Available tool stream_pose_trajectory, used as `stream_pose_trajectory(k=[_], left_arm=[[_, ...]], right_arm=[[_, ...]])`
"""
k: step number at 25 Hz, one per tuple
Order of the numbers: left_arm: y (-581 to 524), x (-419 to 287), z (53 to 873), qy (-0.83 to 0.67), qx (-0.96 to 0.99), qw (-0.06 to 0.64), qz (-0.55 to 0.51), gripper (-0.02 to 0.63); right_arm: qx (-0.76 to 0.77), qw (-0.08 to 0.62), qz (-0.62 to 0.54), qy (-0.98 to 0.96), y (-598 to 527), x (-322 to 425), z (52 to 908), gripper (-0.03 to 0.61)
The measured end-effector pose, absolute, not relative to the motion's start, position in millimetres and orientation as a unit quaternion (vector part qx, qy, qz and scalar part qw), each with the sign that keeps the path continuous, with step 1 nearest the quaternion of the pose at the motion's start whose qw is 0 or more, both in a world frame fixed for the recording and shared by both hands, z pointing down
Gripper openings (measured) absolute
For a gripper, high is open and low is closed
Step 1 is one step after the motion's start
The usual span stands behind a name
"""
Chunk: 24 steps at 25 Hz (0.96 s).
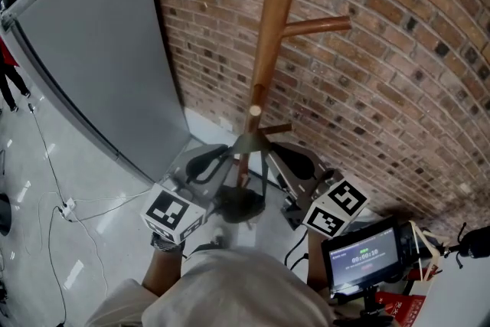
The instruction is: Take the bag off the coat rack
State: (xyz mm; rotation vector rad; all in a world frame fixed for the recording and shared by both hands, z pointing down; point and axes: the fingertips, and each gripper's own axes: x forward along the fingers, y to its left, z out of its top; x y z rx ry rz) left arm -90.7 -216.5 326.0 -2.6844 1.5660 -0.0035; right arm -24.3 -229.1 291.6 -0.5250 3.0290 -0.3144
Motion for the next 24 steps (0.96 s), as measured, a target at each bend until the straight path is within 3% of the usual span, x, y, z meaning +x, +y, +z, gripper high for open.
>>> stream_pose_trajectory(k=[24], left_arm=[[-217.9,-92.2,327.3,0.502,-0.865,0.013,-0.007,0.051]], right_arm=[[-0.169,0.013,-0.112,0.979,-230.8,-26.9,298.3,0.006]])
